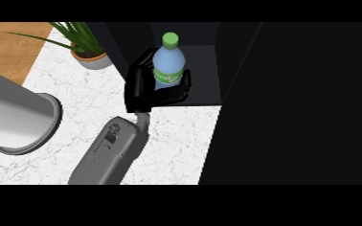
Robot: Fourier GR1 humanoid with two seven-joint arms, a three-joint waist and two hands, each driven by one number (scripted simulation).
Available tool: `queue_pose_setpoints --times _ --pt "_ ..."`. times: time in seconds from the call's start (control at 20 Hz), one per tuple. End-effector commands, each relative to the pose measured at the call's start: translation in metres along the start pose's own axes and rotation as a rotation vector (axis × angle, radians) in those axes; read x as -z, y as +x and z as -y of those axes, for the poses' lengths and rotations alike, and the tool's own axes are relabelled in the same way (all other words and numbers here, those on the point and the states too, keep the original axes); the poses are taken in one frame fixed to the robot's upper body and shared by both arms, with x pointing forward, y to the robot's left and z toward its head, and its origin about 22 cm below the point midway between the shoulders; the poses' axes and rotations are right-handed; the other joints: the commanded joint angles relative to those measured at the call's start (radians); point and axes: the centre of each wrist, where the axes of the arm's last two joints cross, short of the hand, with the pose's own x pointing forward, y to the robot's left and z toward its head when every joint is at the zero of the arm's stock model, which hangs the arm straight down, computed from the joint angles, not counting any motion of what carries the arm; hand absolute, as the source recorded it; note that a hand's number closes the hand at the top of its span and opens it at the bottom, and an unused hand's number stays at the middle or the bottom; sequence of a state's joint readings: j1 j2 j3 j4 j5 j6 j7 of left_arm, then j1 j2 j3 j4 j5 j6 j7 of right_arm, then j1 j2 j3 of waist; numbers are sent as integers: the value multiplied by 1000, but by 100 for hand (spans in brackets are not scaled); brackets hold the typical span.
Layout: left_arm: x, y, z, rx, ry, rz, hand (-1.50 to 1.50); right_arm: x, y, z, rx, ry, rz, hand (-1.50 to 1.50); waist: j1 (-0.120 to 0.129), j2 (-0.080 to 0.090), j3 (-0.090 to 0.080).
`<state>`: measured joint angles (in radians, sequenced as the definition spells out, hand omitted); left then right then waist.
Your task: Pick up the bottled water, place it into the cabinet and close the cabinet
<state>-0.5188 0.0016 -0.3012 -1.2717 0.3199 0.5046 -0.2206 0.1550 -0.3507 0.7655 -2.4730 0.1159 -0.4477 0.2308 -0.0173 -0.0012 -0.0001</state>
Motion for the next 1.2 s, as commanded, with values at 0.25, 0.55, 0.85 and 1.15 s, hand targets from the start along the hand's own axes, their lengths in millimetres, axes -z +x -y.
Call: queue_pose_setpoints --times 0.25,0.55,0.85,1.15 --pt "53 -7 7 99 12 -28 150 -11 16 -5 -11 9 52 -150 -7 3 0" --pt "87 -4 1 194 60 -48 150 -4 26 7 -6 2 57 -150 -13 8 -1" --pt "83 -32 6 287 106 -57 150 -12 24 5 8 24 41 -150 -26 8 0" --pt "81 -50 -8 466 147 -57 150 -10 8 0 3 7 60 -150 -32 12 0"
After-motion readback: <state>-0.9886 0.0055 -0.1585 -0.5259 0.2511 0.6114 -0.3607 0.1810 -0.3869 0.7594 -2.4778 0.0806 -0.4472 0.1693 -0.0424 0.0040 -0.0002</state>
